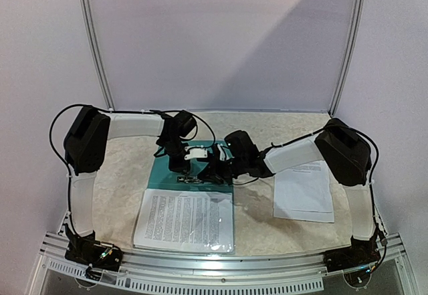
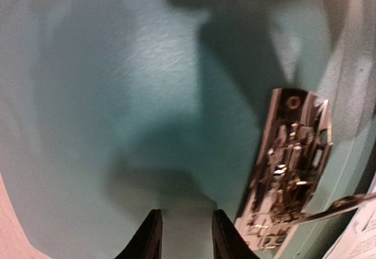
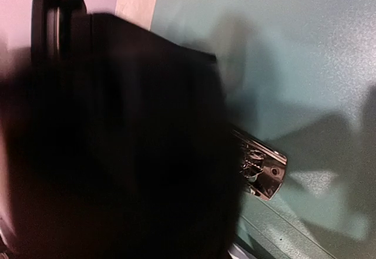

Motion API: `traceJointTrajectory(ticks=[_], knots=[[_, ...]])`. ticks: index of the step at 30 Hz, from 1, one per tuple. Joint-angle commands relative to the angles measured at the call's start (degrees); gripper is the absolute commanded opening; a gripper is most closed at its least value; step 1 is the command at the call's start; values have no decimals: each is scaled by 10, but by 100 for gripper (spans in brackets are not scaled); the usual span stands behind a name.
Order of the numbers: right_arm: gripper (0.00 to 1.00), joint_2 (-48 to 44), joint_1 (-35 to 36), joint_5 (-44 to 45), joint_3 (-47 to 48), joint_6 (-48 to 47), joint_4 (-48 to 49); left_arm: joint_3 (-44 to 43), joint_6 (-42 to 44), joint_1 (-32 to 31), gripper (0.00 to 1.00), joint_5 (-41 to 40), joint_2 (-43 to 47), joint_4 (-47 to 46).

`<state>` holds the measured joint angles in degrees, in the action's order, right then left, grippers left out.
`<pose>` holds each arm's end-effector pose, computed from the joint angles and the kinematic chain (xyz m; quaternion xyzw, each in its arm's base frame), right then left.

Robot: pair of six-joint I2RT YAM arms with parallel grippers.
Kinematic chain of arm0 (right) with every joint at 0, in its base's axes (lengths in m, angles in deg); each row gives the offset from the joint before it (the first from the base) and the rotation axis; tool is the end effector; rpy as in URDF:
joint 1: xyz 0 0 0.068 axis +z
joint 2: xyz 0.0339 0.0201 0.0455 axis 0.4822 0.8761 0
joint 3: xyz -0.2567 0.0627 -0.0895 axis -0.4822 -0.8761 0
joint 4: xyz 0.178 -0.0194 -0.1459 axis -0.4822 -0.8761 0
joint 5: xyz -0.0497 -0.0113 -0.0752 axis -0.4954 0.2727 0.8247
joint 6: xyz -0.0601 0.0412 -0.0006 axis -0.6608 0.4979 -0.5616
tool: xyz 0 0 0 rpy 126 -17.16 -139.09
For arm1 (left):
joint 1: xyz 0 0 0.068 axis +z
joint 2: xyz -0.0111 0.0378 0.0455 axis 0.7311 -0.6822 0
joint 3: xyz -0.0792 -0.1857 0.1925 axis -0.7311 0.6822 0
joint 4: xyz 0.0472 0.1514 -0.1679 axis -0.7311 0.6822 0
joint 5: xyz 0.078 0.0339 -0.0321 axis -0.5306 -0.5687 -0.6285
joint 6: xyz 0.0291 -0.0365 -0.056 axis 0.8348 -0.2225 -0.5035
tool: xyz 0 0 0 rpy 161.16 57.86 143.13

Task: Put the files into the folder
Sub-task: Open the spring clip on the folder with some files.

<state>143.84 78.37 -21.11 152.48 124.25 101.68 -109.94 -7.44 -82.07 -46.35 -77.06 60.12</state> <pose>0.2786 0.3704 0.1433 -0.0336 0.8683 0.4877 0.0839 0.3282 -0.2348 0.1464 0.6575 0.7460 -0.0177 0.1044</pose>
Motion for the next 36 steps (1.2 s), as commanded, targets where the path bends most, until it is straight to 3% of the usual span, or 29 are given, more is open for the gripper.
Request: traceJointTrajectory(ticks=[1,11,15,19,22,25,30,36], knots=[[12,-27,0,-1,-17,0,-28,-42,-24,18,31,-15,-11,26],[32,-70,0,11,-14,-25,-65,-73,-40,29,45,9,44,51],[39,-100,0,19,-16,-38,-84,-62,-15,30,59,64,89,80],[42,-146,-8,96,-38,-58,-173,-20,24,9,76,138,144,94],[47,-188,-23,142,-82,-57,-209,30,41,-41,81,82,161,59],[53,-222,-32,177,-122,-52,-233,42,39,-70,80,28,134,28],[59,-256,-36,227,-142,-69,-299,-36,14,-92,70,-7,61,55],[59,-270,-36,236,-170,-72,-300,-58,13,-102,49,-15,32,66]])
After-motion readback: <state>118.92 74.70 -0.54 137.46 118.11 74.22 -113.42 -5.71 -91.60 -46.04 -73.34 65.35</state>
